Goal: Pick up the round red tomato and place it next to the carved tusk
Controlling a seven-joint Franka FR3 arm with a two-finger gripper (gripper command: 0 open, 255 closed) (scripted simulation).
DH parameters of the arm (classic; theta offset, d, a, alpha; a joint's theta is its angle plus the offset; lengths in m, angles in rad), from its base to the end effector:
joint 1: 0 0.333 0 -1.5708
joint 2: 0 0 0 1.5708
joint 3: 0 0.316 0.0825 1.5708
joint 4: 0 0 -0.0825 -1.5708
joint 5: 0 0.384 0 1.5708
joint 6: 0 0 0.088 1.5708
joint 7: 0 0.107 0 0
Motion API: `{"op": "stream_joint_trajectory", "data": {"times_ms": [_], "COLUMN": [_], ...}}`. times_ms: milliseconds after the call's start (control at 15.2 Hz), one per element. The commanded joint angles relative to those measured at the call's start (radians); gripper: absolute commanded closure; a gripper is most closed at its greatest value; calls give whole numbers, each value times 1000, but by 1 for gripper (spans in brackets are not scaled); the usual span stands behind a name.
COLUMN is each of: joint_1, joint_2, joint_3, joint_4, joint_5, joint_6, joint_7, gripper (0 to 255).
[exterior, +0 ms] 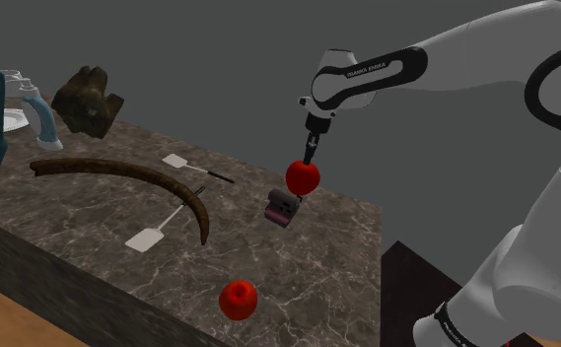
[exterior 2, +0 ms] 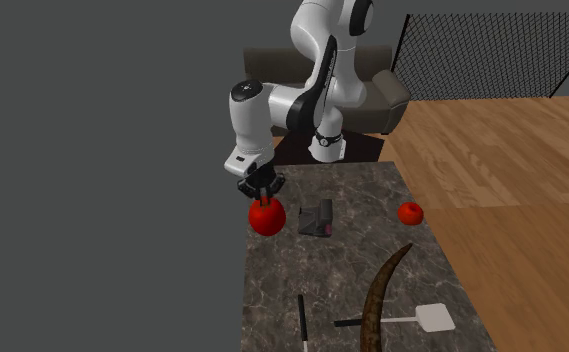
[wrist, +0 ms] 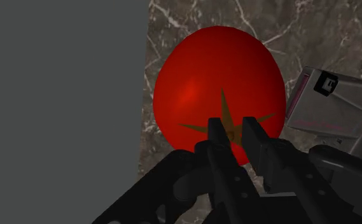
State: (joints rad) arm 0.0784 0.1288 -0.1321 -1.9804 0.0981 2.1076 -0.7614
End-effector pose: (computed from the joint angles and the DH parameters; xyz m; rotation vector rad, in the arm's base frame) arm 0.5817 -0.0248 0.4033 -2.9140 -0.9958 -0.0410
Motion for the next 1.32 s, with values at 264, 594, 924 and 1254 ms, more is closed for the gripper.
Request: {"op": "stream_joint_trajectory", "data": {"times_ms": [264, 594, 924, 1254], "joint_1": [0, 0, 0, 0], "joint_2": [0, -15, -36, -52], "joint_3": [0, -1, -1, -2], "joint_4": [0, 23, 65, 113], "joint_5": [0, -4, -10, -15], "joint_6": [0, -37, -100, -164], "joint_7": [0, 4, 11, 18], "gripper": [255, 255, 255, 255]}}
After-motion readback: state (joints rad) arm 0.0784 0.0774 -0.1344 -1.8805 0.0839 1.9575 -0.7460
